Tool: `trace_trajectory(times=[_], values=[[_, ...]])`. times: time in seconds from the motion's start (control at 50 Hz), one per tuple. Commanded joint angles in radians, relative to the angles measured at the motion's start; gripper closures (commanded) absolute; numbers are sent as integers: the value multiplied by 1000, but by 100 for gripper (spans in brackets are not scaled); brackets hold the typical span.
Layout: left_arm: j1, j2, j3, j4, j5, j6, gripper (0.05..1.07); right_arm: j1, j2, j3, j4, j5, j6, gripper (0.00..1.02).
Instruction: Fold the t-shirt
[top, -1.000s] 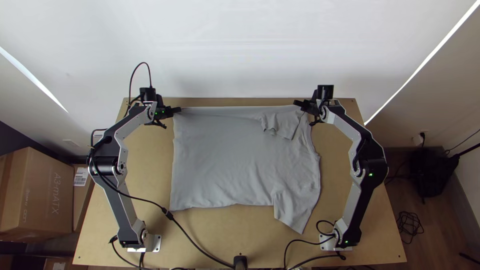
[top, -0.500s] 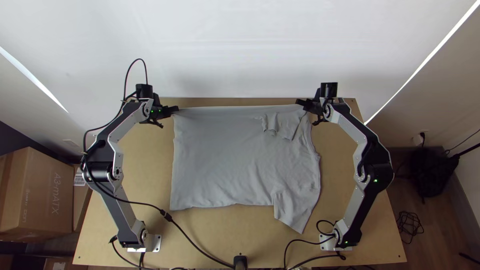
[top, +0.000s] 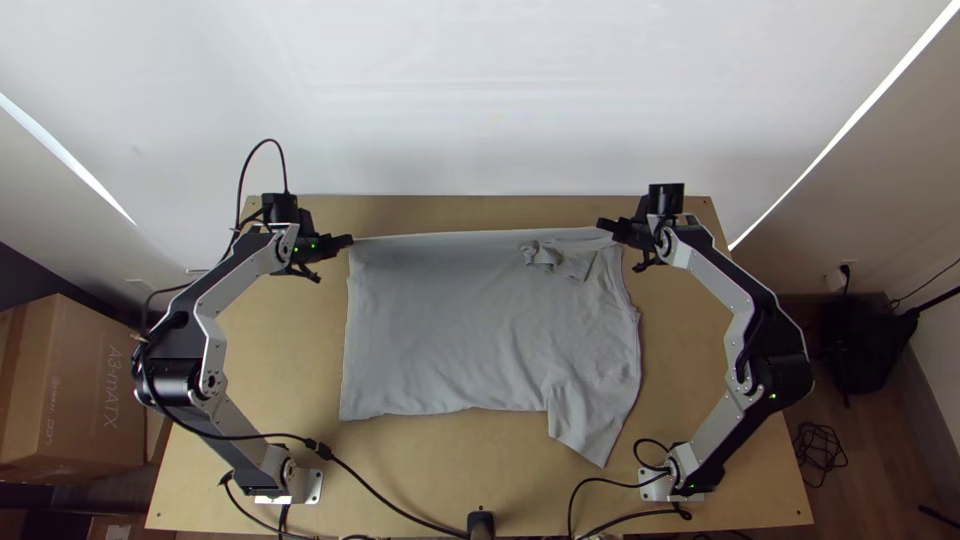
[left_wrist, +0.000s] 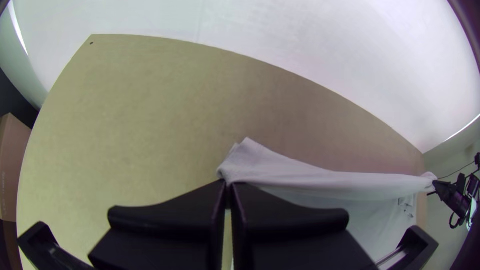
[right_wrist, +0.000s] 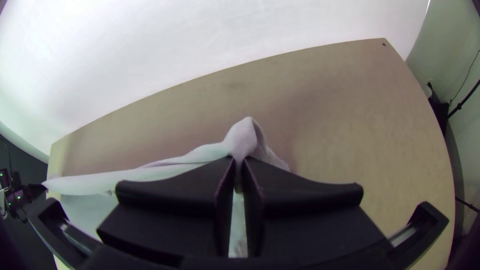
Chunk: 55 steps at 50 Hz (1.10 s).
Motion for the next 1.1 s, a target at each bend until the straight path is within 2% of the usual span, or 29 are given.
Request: trace_trajectory(times=[0.0, 0.48, 0.94, 0.98, 1.0, 1.08], values=[[18, -62, -65, 21, -13, -27, 105, -34, -67, -60, 3, 38, -5, 100], [-5, -194, -268, 90, -13, -53, 105, -20, -139, -269, 66, 39, 4, 100], [-57, -287, -444, 151, -16, -76, 104, -2, -165, -373, 118, 41, 24, 100], [-58, -289, -455, 159, -17, -79, 98, 0, -170, -384, 126, 41, 32, 100], [-58, -290, -460, 162, -17, -81, 90, 0, -173, -389, 127, 41, 32, 100], [-57, -292, -472, 162, -17, -76, 46, 0, -191, -403, 127, 41, 32, 98]])
